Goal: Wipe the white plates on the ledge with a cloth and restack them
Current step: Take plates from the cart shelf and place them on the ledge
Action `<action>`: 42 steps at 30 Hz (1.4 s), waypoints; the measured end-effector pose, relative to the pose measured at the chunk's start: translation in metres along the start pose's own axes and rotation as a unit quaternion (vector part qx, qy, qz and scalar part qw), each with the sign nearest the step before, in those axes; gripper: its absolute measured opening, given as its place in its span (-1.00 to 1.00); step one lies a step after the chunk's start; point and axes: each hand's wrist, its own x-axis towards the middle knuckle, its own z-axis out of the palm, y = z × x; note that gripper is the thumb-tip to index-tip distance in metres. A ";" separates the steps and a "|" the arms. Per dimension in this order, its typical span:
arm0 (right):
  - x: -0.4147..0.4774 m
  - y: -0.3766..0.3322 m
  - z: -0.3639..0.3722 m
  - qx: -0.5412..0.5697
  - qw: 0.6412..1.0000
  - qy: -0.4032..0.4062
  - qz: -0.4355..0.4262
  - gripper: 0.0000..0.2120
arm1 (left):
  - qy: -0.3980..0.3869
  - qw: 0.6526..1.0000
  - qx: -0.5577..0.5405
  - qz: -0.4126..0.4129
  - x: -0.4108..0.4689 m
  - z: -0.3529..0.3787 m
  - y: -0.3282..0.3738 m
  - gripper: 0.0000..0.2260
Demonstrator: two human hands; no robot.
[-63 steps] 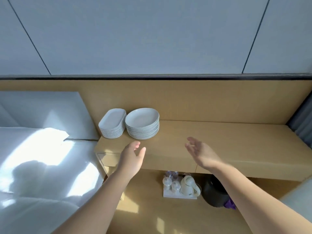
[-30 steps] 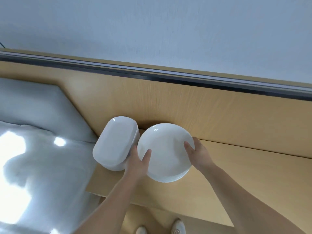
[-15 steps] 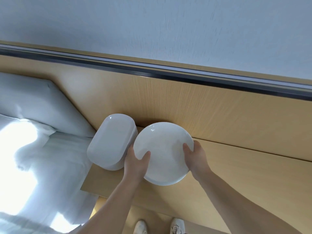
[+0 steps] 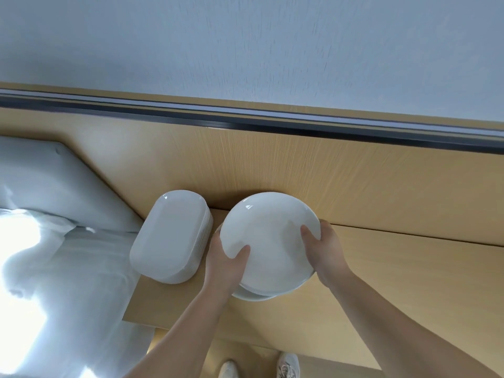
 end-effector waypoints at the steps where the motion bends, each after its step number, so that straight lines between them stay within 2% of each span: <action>1: -0.002 0.000 -0.003 0.000 1.000 -0.002 0.001 -0.88 | -0.004 1.000 0.003 0.006 0.000 0.001 0.002 -0.56; 3: -0.005 0.002 -0.006 -0.008 1.000 -0.009 -0.009 -0.77 | -0.010 1.000 0.012 0.014 0.001 0.001 0.003 -0.53; 6: -0.009 0.003 -0.007 -0.028 0.999 -0.031 -0.024 -0.38 | -0.021 0.999 0.021 0.025 0.005 -0.001 0.005 -0.48; 7: -0.011 0.002 -0.006 -0.030 0.999 -0.035 -0.025 -0.33 | -0.023 0.999 0.020 0.027 0.005 -0.001 0.005 -0.47; 10: -0.011 0.004 -0.003 -0.030 0.999 -0.025 -0.031 -0.34 | -0.020 0.999 0.014 0.030 0.004 -0.002 0.009 -0.52; 17: -0.020 0.000 -0.012 -0.001 0.999 -0.019 -0.047 -0.29 | -0.020 0.999 0.032 0.027 0.003 -0.005 0.022 -0.32; 22: -0.030 -0.006 -0.027 0.024 0.998 -0.033 -0.050 -0.29 | -0.022 0.999 0.020 0.041 -0.009 -0.003 0.030 -0.35; 26: -0.043 -0.008 -0.034 0.033 0.998 -0.014 -0.048 -0.29 | -0.038 0.998 0.017 0.039 -0.012 -0.003 0.036 -0.35; 33: -0.075 -0.016 -0.031 0.040 0.994 0.088 -0.046 -0.31 | -0.122 0.988 0.030 0.090 -0.005 -0.014 0.060 -0.37; 42: -0.134 -0.017 -0.028 0.072 0.968 0.240 -0.026 -0.35 | -0.257 0.949 0.045 0.180 -0.011 -0.020 0.088 -0.37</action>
